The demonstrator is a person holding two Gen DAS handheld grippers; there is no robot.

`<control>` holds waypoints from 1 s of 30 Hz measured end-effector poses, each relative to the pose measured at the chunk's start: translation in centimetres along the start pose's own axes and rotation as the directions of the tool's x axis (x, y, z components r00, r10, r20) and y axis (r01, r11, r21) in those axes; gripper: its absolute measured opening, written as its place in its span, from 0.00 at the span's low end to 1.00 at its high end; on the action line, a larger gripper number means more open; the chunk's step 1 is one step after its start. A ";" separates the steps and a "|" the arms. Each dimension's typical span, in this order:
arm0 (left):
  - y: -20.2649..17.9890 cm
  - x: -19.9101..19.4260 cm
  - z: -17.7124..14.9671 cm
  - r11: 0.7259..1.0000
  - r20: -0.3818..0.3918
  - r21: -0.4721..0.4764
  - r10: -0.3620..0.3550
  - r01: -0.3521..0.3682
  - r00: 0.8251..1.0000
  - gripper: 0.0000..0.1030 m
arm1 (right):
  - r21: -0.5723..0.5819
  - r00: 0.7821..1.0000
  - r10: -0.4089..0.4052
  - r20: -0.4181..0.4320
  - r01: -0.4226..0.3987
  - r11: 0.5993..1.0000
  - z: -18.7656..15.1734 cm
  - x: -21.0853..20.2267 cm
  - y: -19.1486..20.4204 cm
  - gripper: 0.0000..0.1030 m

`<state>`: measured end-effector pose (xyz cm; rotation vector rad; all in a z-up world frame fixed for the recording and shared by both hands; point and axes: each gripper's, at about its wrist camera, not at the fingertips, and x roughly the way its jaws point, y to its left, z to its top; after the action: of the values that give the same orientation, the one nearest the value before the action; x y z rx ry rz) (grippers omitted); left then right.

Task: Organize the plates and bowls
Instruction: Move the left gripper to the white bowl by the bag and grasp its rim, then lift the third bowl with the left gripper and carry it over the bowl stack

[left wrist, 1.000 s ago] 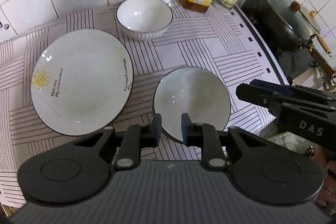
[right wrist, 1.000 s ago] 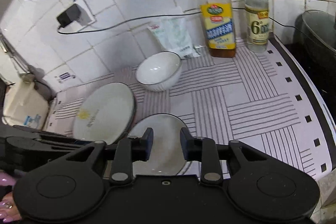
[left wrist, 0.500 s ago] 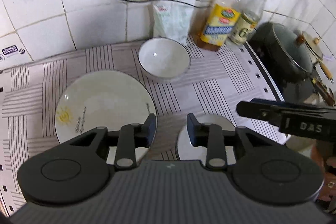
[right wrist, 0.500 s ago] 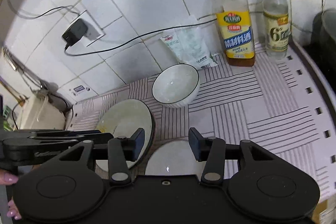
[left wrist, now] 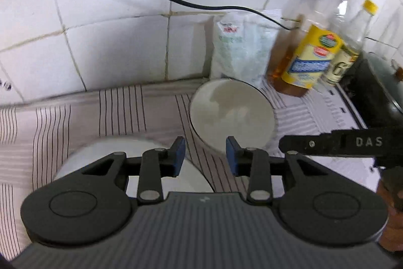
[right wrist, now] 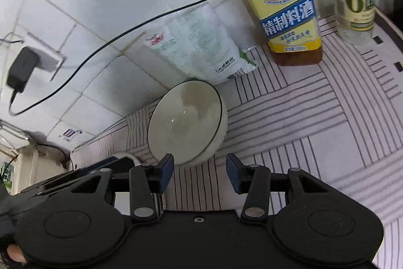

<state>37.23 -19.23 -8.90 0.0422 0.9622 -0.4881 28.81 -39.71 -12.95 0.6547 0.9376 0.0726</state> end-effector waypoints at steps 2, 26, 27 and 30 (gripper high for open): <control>0.3 1.8 0.8 1.000 -0.018 0.000 0.019 -0.019 1.000 0.37 | 0.008 1.000 -0.009 0.003 0.009 1.000 0.6 1.2 0.0 0.50; -1.1 6.4 1.0 1.000 -0.099 -0.023 -0.013 0.011 0.995 0.22 | 0.132 0.997 -0.060 0.044 0.053 0.990 0.8 3.7 -3.8 0.07; -1.3 6.3 1.0 1.000 -0.095 -0.017 -0.003 0.002 0.995 0.20 | 0.133 0.997 -0.064 0.037 0.059 0.989 0.9 3.7 -3.8 0.07; -1.8 6.0 1.0 1.000 -0.087 -0.006 0.018 -0.019 0.996 0.14 | 0.118 0.995 -0.098 0.027 0.094 0.989 0.9 3.9 -3.4 0.09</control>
<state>40.09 -23.41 -12.81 0.0666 1.0478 -0.4688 31.16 -41.56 -17.26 0.7150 0.9454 -0.0791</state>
